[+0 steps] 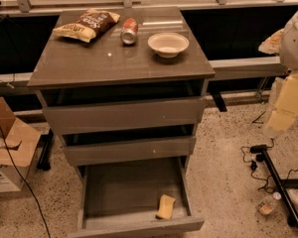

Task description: Pick sponge from bottom drawer and place on counter

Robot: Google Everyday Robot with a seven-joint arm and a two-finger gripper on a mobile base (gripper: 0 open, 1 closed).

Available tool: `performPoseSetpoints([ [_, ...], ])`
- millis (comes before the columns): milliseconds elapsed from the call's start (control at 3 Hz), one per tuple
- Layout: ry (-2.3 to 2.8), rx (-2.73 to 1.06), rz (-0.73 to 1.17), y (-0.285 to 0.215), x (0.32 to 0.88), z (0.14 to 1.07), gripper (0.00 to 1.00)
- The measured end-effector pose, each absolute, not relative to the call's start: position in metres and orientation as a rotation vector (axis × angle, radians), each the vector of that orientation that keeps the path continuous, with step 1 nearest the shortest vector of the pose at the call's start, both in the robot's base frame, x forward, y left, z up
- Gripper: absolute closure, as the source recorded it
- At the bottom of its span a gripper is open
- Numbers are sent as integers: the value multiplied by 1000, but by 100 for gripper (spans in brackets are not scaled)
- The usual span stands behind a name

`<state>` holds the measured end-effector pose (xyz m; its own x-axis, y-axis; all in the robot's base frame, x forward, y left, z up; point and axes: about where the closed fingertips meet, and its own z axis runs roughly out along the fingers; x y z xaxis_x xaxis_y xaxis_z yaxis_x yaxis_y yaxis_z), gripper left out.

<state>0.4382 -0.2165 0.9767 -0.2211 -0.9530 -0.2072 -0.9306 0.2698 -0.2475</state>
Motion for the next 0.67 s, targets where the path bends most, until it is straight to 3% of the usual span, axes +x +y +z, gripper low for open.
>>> performPoseSetpoints([
  [667, 2201, -1711, -76, -208, 443, 974, 0],
])
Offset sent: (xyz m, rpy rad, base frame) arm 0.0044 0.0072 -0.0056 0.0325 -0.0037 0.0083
